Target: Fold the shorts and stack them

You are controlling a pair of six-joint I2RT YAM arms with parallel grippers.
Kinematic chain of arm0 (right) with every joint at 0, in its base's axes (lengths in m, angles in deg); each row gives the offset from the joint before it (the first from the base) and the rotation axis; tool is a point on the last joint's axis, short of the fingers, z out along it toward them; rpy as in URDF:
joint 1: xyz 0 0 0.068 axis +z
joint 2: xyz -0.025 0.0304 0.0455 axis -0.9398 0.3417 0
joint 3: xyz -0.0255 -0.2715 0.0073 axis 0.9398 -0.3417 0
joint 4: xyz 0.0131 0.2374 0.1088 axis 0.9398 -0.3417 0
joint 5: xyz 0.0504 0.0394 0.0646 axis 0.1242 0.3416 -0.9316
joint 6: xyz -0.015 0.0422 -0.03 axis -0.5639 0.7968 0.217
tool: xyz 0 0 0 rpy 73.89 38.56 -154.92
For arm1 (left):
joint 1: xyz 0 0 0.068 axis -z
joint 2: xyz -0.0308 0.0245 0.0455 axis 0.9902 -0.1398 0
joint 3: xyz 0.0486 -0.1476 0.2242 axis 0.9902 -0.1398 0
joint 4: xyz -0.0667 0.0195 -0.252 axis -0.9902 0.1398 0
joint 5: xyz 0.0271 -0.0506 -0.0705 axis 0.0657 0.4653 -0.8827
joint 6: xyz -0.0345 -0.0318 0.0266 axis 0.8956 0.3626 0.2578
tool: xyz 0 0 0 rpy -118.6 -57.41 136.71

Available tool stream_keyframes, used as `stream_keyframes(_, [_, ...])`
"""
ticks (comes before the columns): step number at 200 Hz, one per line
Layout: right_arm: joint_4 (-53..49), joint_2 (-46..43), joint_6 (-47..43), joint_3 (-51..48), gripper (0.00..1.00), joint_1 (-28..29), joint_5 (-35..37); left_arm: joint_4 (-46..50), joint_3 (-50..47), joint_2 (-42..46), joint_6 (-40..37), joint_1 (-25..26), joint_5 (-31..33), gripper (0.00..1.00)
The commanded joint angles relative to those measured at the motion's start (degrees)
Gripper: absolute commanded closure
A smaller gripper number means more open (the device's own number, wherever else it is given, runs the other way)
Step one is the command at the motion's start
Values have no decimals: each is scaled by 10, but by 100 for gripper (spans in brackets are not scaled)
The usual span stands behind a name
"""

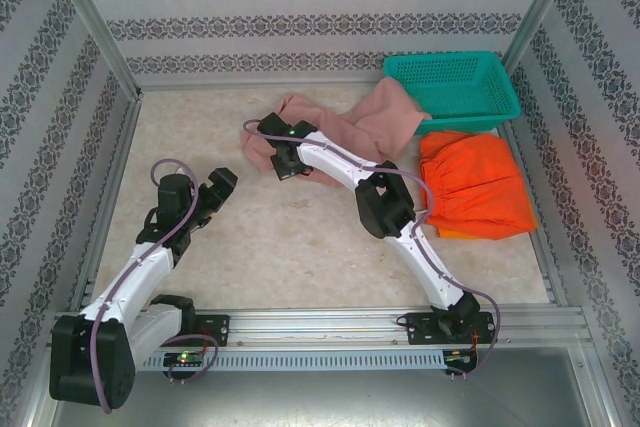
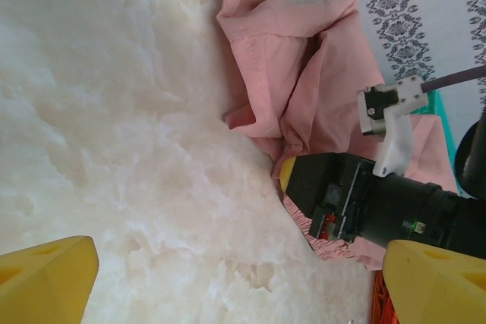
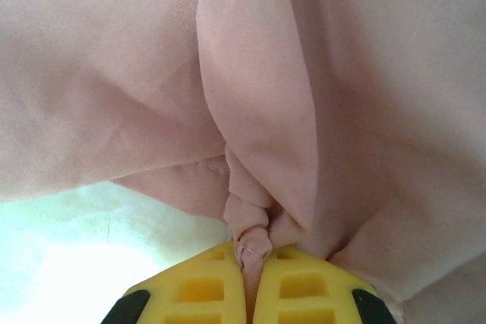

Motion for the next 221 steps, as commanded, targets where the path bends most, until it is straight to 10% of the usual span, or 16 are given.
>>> stream_keyframes(1, [-21,-78,-39,45,100,-9,17,-31,20,-4,-1,-9,-12,7])
stream_keyframes(78, [30,-174,-58,324,100,3,-203,-48,39,24,0,-20,-2,11])
stream_keyframes(161, [177,-256,80,287,100,-48,-423,14,67,96,-19,-36,31,10])
stream_keyframes(221, [148,-435,-96,-174,100,-118,-280,101,90,100,-35,-70,16,12])
